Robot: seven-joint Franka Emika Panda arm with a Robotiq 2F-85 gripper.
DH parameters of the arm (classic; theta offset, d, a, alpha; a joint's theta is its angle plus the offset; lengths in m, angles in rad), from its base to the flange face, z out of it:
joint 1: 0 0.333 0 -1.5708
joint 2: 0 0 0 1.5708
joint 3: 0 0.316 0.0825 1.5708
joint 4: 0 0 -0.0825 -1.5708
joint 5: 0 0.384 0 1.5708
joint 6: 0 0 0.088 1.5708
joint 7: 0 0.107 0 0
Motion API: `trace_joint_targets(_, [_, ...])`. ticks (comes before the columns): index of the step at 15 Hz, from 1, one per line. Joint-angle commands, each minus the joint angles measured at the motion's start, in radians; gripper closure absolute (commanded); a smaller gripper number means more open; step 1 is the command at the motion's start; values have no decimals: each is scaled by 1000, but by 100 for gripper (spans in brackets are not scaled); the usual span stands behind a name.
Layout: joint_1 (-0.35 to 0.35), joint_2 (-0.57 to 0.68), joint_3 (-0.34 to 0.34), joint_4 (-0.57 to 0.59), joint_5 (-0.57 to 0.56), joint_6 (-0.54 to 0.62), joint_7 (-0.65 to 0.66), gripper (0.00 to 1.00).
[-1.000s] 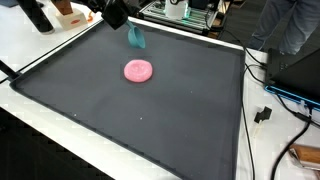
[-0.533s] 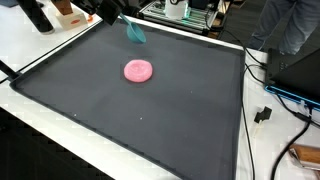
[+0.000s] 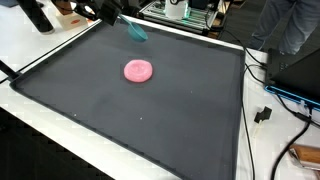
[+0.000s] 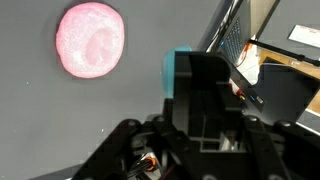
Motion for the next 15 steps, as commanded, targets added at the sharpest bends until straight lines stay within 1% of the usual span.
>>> trace_joint_targets(1, [-31,67,-17,49,63,-74,-77,75])
trace_joint_targets(8, [-51,157,-36,68,143,-48,-166,75])
trace_joint_targets(15, [-53,221,-36,99,171,-61,-182,75])
